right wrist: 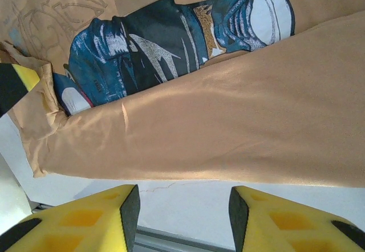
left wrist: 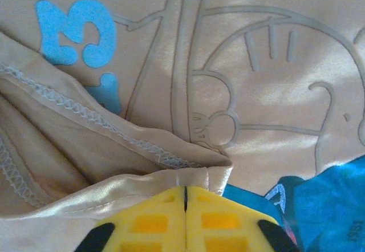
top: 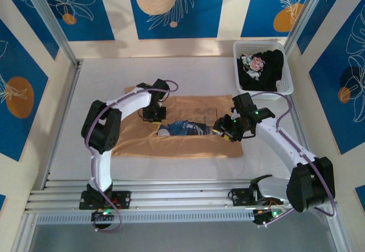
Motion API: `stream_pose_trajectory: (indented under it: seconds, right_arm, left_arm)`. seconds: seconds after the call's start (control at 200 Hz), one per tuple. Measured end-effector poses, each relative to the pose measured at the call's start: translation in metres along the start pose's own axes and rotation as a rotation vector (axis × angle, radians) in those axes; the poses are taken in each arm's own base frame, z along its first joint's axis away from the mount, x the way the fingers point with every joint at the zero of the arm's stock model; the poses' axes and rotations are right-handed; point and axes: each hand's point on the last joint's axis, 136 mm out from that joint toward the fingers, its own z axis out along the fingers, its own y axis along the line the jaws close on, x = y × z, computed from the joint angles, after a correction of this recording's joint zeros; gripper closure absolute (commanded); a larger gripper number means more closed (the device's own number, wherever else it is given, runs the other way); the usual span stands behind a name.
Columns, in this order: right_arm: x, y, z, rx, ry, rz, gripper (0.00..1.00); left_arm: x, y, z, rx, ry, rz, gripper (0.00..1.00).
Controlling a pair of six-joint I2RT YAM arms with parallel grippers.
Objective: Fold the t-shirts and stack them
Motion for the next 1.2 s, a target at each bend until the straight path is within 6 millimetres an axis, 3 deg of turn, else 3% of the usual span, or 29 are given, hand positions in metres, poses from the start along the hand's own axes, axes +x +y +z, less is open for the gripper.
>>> stream_pose_trajectory:
  seconds: [0.06, 0.105, 0.125, 0.19, 0.215, 0.46, 0.62, 0.815, 1.195]
  right_arm:
    - [0.000, 0.000, 0.000, -0.001, 0.000, 0.000, 0.52]
    - [0.000, 0.000, 0.000, -0.001, 0.000, 0.000, 0.52]
    - [0.000, 0.000, 0.000, -0.001, 0.000, 0.000, 0.53]
    - [0.000, 0.000, 0.000, -0.001, 0.000, 0.000, 0.53]
    - [0.000, 0.000, 0.000, -0.001, 0.001, 0.000, 0.53]
    - [0.000, 0.001, 0.000, -0.005, 0.001, -0.001, 0.53]
    - [0.000, 0.001, 0.000, -0.005, 0.002, -0.001, 0.52]
    - [0.000, 0.001, 0.000, -0.005, 0.002, -0.001, 0.52]
    - [0.000, 0.001, 0.000, -0.005, 0.002, -0.001, 0.53]
  left_arm:
    - [0.000, -0.001, 0.000, 0.000, 0.000, 0.000, 0.99]
    - [0.001, -0.001, 0.000, 0.000, 0.000, 0.000, 0.93]
    - [0.001, -0.001, 0.000, -0.001, 0.001, 0.000, 0.87]
    - [0.002, 0.001, 0.000, -0.011, 0.002, 0.001, 0.53]
    - [0.002, 0.002, -0.001, -0.016, 0.001, 0.000, 0.46]
    - [0.001, 0.009, -0.013, -0.024, -0.028, -0.042, 0.35]
    - [0.005, 0.011, -0.005, -0.018, -0.009, -0.075, 0.40]
    - [0.004, 0.007, 0.006, -0.008, 0.014, -0.078, 0.57]
    - [0.003, -0.002, 0.005, 0.027, 0.021, -0.081, 0.83]
